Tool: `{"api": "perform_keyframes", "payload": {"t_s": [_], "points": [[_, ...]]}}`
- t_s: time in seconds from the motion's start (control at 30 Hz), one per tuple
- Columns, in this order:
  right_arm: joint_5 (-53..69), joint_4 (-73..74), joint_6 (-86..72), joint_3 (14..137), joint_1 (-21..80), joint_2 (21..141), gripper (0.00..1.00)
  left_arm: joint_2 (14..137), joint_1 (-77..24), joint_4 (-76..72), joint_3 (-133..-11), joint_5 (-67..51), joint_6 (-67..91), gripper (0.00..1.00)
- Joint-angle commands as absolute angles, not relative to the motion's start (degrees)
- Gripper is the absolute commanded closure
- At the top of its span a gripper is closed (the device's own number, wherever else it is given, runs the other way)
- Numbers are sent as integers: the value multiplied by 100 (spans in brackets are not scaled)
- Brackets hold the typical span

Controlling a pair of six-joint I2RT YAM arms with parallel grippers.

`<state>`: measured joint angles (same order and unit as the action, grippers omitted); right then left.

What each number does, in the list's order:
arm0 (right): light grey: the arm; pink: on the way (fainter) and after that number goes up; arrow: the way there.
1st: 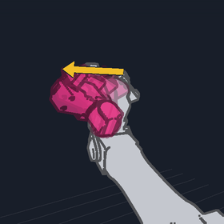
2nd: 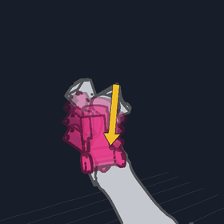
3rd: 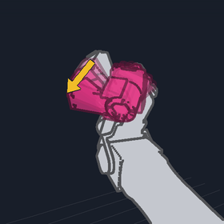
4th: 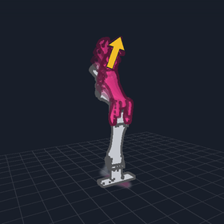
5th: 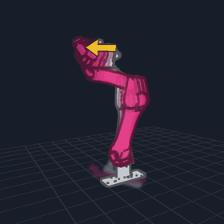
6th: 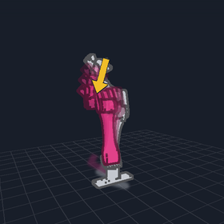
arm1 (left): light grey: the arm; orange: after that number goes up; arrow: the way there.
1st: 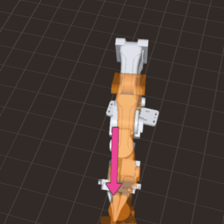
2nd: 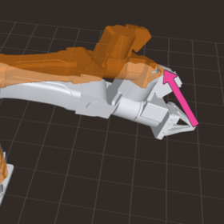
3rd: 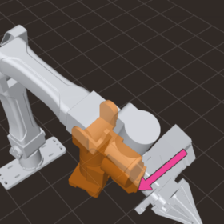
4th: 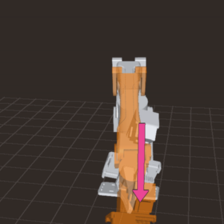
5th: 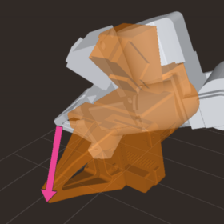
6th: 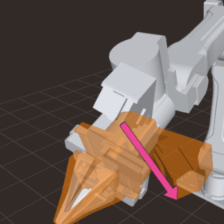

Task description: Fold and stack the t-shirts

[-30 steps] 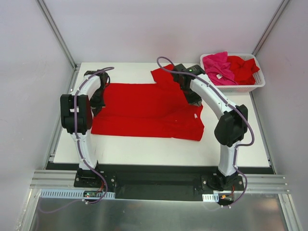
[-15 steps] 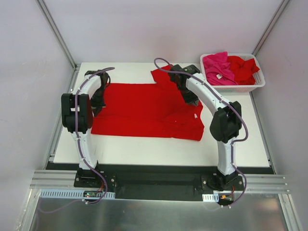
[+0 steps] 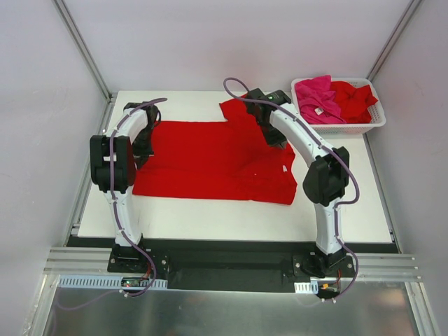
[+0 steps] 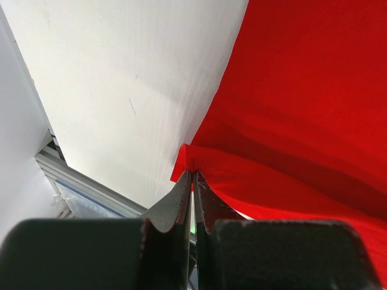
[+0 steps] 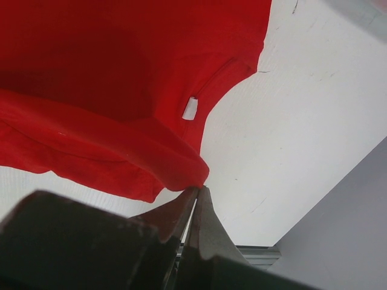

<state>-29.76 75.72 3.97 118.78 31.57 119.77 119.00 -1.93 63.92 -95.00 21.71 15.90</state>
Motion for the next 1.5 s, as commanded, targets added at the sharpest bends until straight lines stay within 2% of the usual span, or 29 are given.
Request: {"api": "perform_keyframes", "payload": {"t_s": [0.0, 1.47], "points": [[-3067, 8560, 308, 12199, 3129, 12023, 99, 11874, -237, 6627, -9642, 2382, 1573, 100], [-2786, 8525, 246, 12832, 2698, 12621, 99, 11751, -35, 6653, -9263, 2681, 1617, 100]]}}
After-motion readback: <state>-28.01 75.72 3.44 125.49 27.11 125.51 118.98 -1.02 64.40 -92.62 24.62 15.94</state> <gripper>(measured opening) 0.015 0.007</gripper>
